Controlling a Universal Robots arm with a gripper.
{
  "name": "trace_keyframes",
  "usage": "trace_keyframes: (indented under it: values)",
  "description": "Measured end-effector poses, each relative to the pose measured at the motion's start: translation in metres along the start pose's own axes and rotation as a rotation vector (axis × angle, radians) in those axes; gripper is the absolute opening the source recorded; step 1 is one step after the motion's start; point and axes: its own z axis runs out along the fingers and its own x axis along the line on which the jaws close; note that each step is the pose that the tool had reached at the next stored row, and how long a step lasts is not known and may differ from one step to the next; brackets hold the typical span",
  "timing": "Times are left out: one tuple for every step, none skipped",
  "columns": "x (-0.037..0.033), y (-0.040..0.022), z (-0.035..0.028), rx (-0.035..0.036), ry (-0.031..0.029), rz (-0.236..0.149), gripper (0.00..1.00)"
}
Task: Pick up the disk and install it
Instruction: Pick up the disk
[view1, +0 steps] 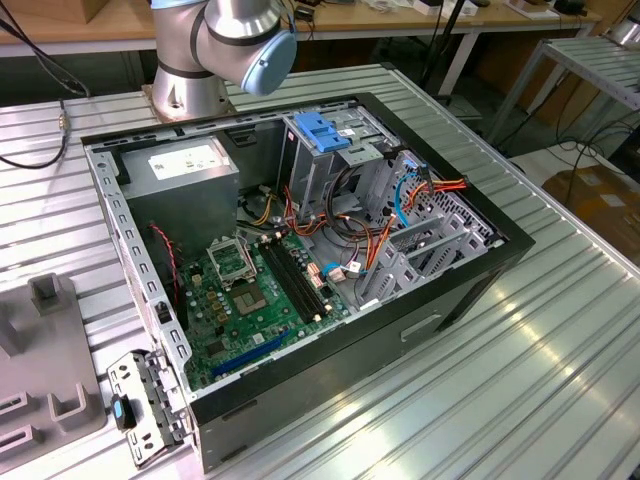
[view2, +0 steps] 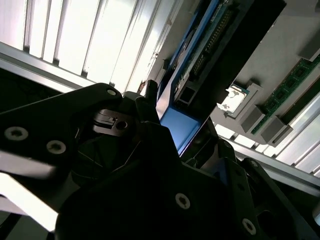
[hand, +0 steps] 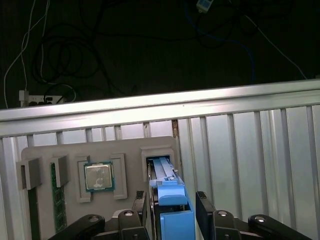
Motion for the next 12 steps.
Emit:
trace_keyframes:
  values:
    - [0.0, 0.0, -0.0004, 0.0001, 0.0, 0.0, 0.51]
    - [0.0, 0.0, -0.0011, -0.0001, 0.0, 0.0, 0.51]
    - [0.0, 0.0, -0.0016, 0.0001, 0.0, 0.0, 0.51]
    - [-0.0001, 0.0, -0.0022, 0.0001, 0.0, 0.0, 0.51]
    - [-0.0001, 0.0, -0.0025, 0.0003, -0.0001, 0.0, 0.51]
    - [-0.0001, 0.0, -0.0026, 0.0002, -0.0001, 0.0, 0.51]
    - [-0.0001, 0.0, -0.0032, -0.0001, 0.0001, 0.0, 0.51]
    - [-0.0001, 0.0, -0.0036, 0.0001, 0.0, 0.0, 0.51]
    - [-0.0001, 0.0, -0.0037, 0.0001, -0.0001, 0.0, 0.51]
    - [-0.0001, 0.0, -0.0038, 0.0001, 0.0, 0.0, 0.51]
    - [-0.0001, 0.0, -0.0039, -0.0001, 0.0, 0.0, 0.51]
    - [-0.0001, 0.0, -0.0039, 0.0, 0.0, 0.0, 0.51]
